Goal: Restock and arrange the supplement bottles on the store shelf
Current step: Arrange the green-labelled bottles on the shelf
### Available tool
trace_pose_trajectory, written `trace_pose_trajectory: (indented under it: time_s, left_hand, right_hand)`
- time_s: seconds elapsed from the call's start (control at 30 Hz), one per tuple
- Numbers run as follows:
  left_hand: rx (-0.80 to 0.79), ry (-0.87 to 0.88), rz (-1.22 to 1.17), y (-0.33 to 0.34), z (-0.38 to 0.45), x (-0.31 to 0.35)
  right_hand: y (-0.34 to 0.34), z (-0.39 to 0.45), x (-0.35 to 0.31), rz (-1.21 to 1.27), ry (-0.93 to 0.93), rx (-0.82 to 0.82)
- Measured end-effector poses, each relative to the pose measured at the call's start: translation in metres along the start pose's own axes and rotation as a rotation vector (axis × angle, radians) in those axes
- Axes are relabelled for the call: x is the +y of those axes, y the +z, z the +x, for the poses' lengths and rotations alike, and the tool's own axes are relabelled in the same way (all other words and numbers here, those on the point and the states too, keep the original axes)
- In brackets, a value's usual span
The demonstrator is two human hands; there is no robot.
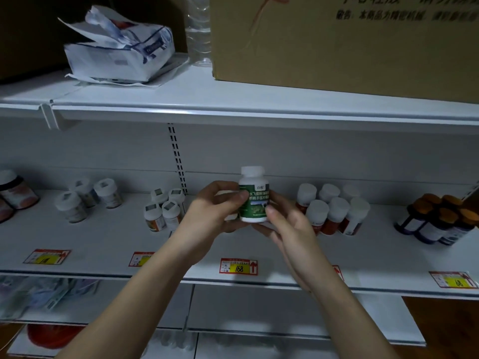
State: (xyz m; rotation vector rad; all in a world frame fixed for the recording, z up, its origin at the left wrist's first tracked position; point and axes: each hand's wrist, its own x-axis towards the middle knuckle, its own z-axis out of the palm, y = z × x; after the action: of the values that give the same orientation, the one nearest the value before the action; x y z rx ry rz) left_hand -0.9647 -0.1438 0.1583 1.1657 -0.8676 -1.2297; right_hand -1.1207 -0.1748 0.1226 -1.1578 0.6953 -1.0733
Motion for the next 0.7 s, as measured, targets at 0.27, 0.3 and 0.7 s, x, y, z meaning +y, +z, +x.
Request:
trace_pose_trajectory:
  time_s: [0.27, 0.3, 0.7]
  left_hand:
    - [-0.109, -0.033, 0.078, -0.014, 0.004, 0.005]
    - [-0.115, -0.033, 0.086, -0.017, 0.003, 0.006]
    - [-0.254, 0.132, 0.238, -0.067, -0.012, 0.023]
  right_hand:
    - [0.016, -0.006, 0.008, -0.111, -0.062, 0.143]
    - [0.019, -0.008, 0.007, -0.141, -0.070, 0.148]
    - [0.060, -0.022, 0.003, -0.255, -0.177, 0.084]
